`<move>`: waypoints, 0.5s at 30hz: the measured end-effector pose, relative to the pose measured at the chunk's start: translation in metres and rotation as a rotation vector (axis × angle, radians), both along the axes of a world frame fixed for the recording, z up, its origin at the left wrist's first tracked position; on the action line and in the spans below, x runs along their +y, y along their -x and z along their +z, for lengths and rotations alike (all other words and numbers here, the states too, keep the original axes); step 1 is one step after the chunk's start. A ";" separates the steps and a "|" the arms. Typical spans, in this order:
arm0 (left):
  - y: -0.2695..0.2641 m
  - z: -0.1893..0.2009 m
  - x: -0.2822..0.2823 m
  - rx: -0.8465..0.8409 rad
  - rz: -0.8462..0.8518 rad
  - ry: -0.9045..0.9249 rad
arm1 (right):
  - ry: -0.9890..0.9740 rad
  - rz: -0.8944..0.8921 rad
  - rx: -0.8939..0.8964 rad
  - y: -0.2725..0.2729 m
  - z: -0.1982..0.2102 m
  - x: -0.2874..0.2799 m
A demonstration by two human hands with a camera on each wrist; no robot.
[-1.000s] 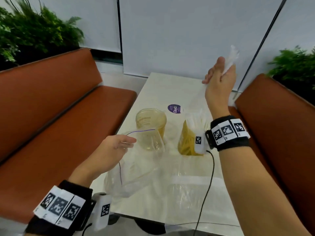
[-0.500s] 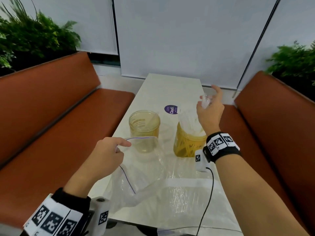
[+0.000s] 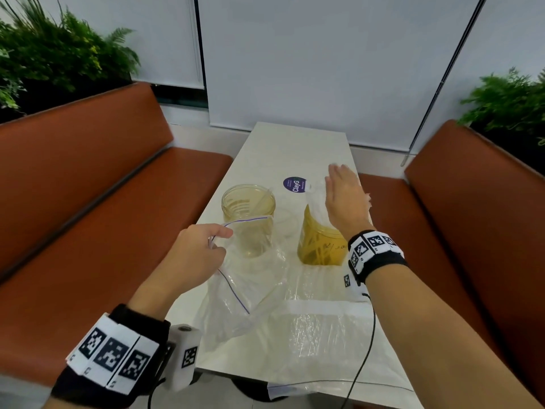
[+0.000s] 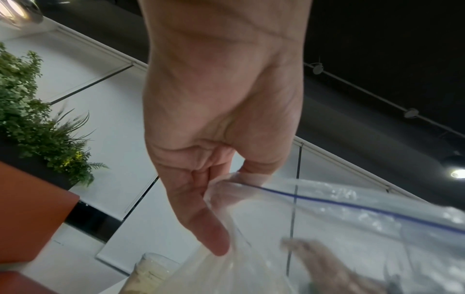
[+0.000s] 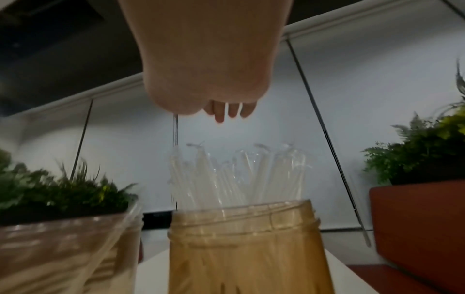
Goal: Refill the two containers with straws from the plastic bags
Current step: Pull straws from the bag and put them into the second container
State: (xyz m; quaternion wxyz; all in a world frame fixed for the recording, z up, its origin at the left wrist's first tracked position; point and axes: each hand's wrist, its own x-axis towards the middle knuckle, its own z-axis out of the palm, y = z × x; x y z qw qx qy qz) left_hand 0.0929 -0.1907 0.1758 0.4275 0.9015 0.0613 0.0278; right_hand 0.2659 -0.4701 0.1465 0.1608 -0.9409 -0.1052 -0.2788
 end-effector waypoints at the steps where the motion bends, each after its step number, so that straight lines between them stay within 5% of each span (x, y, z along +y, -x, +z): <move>1: 0.000 -0.001 0.000 0.004 -0.001 0.008 | 0.110 0.012 0.123 -0.001 -0.008 0.000; 3: 0.001 -0.004 0.001 0.017 -0.009 0.017 | 0.223 -0.041 0.252 -0.001 -0.019 -0.003; 7: 0.006 -0.003 0.002 0.020 -0.054 0.020 | 0.066 -0.043 0.043 0.004 -0.012 0.005; 12: 0.013 0.001 0.007 0.018 -0.107 0.022 | 0.302 -0.106 0.411 0.008 -0.012 0.004; 15: 0.019 0.002 0.006 0.017 -0.123 0.052 | 0.173 -0.082 0.143 0.031 0.014 0.026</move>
